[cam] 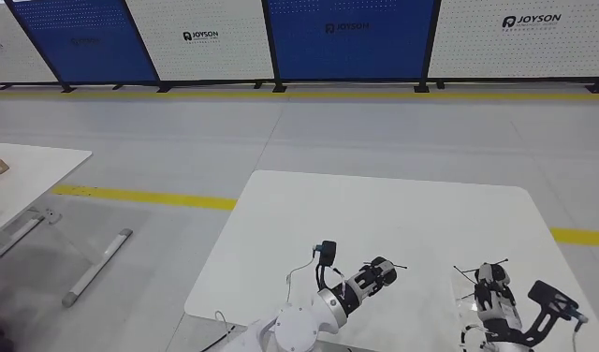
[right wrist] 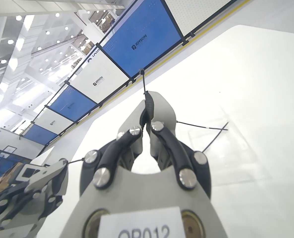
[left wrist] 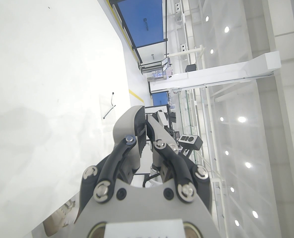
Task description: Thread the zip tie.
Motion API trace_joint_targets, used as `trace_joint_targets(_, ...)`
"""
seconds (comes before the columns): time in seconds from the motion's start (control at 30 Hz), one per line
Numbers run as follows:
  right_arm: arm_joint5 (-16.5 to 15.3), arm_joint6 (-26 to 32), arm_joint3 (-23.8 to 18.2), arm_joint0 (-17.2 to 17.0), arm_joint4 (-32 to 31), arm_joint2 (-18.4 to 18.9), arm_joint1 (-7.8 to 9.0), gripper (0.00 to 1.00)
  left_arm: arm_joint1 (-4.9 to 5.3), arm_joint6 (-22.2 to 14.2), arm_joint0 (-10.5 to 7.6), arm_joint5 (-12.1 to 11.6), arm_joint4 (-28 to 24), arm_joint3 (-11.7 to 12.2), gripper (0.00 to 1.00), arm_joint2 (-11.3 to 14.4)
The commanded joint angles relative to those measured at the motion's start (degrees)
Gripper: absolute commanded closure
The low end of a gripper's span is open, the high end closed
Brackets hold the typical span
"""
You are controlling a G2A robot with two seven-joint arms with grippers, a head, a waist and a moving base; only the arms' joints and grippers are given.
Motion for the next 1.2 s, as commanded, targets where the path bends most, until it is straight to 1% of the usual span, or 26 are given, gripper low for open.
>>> trace_joint_targets(0.0, -1.49, 3.21, 0.30, 0.34, 1.79, -0.18, 0.03, 1.00, 0.00, 0.00, 0.00, 0.00, 0.00, 0.00, 1.00, 0.00)
trace_joint_targets(0.03, -1.84, 4.39, 0.42, 0.75, 2.55, 0.35, 0.06, 1.00, 0.00, 0.00, 0.00, 0.00, 0.00, 0.00, 1.00, 0.00)
trace_joint_targets(0.13, -3.68, 9.98, 0.87, 2.09, 7.68, 1.82, 0.12, 1.00, 0.00, 0.00, 0.00, 0.00, 0.00, 0.00, 1.00, 0.00)
trace_joint_targets(0.17, -4.71, 12.55, 0.97, 2.55, 10.32, 2.79, 0.18, 1.00, 0.00, 0.00, 0.00, 0.00, 0.00, 0.00, 1.00, 0.00)
trace_joint_targets(0.23, -5.69, 15.73, 1.09, 3.12, 13.97, 4.60, 0.29, 1.00, 0.00, 0.00, 0.00, 0.00, 0.00, 0.00, 1.00, 0.00)
trace_joint_targets(0.33, -7.56, 19.59, 1.02, 3.42, 18.91, 6.76, 0.43, 1.00, 0.00, 0.00, 0.00, 0.00, 0.00, 0.00, 1.00, 0.00)
trace_joint_targets(0.4, -9.57, 22.42, 1.04, 3.22, 21.76, 7.83, 0.56, 1.00, 0.00, 0.00, 0.00, 0.00, 0.00, 0.00, 1.00, 0.00)
trace_joint_targets(0.7, -9.57, 22.42, 1.04, 3.22, 21.76, 7.83, 0.56, 1.00, 0.00, 0.00, 0.00, 0.00, 0.00, 0.00, 1.00, 0.00)
trace_joint_targets(0.73, -9.79, 21.48, 1.11, 3.48, 22.45, 7.66, 0.46, 1.00, -0.03, 0.25, -0.03, -0.11, 0.44, 0.09, 1.00, 0.08)
trace_joint_targets(0.77, -10.28, 19.02, 1.12, 3.53, 23.60, 7.43, 0.26, 1.00, -0.07, 0.72, -0.06, -0.05, 0.97, 0.15, 1.00, 0.16)
trace_joint_targets(0.8, -11.16, 16.81, 1.25, 3.37, 25.12, 6.81, 0.03, 1.00, -0.14, 1.38, -0.02, -0.12, 1.33, 0.14, 1.00, 0.25)
trace_joint_targets(0.83, -12.73, 15.15, 1.46, 3.16, 26.73, 5.99, -0.18, 1.00, -0.23, 1.80, 0.00, -0.23, 1.50, 0.25, 1.00, 0.48)
trace_joint_targets(0.9, -14.20, 10.29, 2.02, 2.69, 26.63, 4.94, -0.54, 1.00, -0.36, 2.32, -0.17, -0.14, 1.89, 0.70, 1.00, 0.69)
trace_joint_targets(0.97, -15.65, 7.45, 2.63, 2.40, 26.02, 2.98, -0.84, 1.00, -0.52, 2.99, -0.32, 0.03, 2.51, 1.06, 1.00, 1.05)
trace_joint_targets(1.03, -16.11, 6.21, 3.47, 2.43, 25.84, 1.49, -1.06, 1.00, -0.64, 3.33, -0.44, 0.09, 2.88, 1.39, 1.00, 1.30)
trace_joint_targets(1.07, -15.45, 6.48, 4.13, 2.63, 27.25, 0.86, -1.19, 1.00, -0.72, 3.30, -0.61, 0.24, 3.27, 1.75, 1.00, 1.58)
trace_joint_targets(1.17, -15.45, 6.48, 4.13, 2.63, 27.25, 0.86, -1.19, 1.00, -0.72, 3.30, -0.61, 0.24, 3.27, 1.75, 1.00, 1.58)
